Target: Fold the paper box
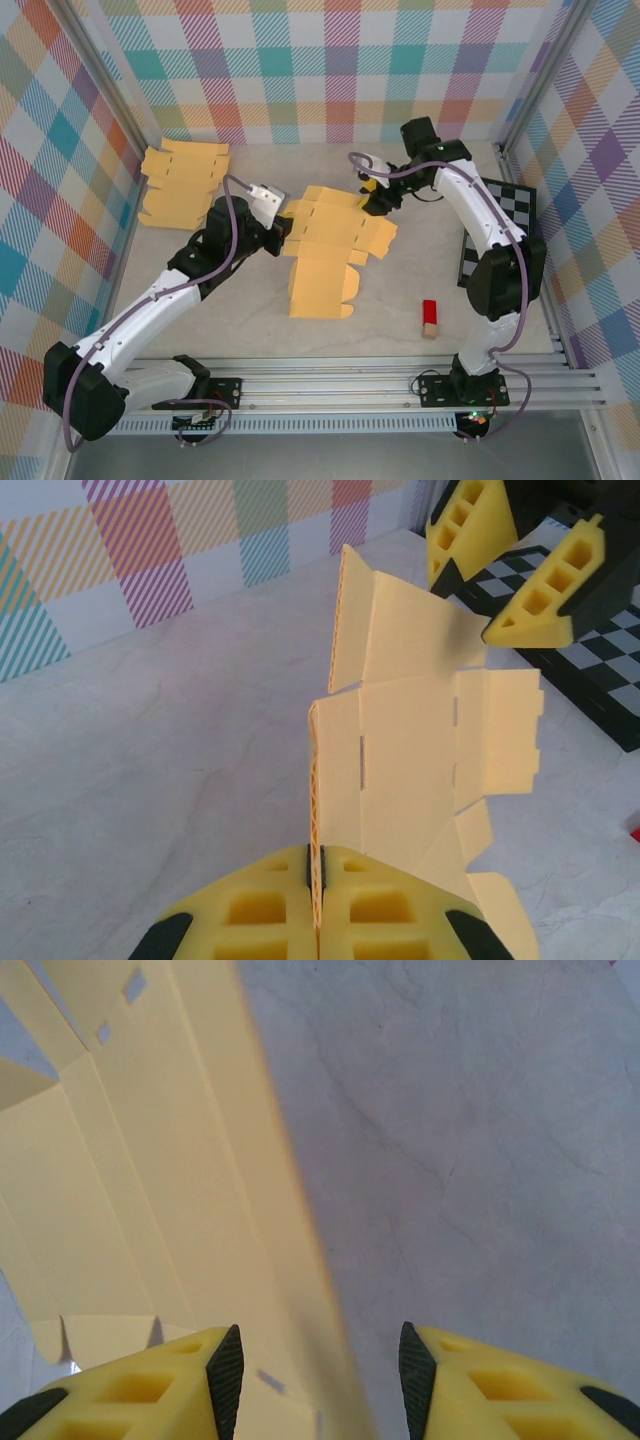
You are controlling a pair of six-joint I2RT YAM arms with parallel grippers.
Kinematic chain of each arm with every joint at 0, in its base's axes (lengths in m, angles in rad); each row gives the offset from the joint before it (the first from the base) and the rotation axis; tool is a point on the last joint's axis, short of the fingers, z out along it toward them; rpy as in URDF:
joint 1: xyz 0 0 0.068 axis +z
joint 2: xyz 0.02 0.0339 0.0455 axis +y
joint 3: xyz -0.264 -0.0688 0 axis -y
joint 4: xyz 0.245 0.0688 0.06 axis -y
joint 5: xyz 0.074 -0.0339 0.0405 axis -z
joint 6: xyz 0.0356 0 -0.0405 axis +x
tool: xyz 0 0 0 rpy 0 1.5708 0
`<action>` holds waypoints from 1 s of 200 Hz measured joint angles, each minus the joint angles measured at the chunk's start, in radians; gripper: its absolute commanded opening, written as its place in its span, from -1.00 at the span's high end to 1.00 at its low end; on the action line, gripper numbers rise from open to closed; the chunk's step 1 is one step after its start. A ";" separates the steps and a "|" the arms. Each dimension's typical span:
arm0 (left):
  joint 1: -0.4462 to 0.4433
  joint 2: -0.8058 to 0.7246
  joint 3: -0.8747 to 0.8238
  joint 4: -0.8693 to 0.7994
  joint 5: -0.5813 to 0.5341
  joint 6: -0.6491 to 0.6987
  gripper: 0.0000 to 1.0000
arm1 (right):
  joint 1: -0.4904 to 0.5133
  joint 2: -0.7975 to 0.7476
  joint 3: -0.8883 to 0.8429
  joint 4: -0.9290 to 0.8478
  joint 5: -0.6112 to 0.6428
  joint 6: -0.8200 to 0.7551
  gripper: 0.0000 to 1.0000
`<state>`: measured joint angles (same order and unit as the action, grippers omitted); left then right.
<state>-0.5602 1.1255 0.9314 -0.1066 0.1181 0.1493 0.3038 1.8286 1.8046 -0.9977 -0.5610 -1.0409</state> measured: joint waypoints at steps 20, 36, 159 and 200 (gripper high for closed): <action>-0.010 -0.004 0.000 0.000 0.000 0.018 1.00 | -0.014 -0.013 -0.012 0.001 0.006 -0.017 0.04; -0.014 -0.004 -0.001 0.000 -0.001 0.027 1.00 | -0.014 -0.025 -0.023 0.005 0.016 -0.023 0.05; -0.022 -0.029 -0.013 0.002 -0.034 0.032 1.00 | -0.014 -0.048 -0.085 -0.032 -0.003 -0.056 0.96; -0.022 -0.029 -0.011 -0.007 -0.117 -0.046 0.22 | -0.005 -0.088 -0.101 -0.039 0.031 -0.084 1.00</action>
<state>-0.5819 1.0966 0.9207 -0.1139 0.0013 0.1032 0.2993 1.7409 1.7031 -1.0370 -0.5301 -1.1248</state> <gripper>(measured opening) 0.319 0.047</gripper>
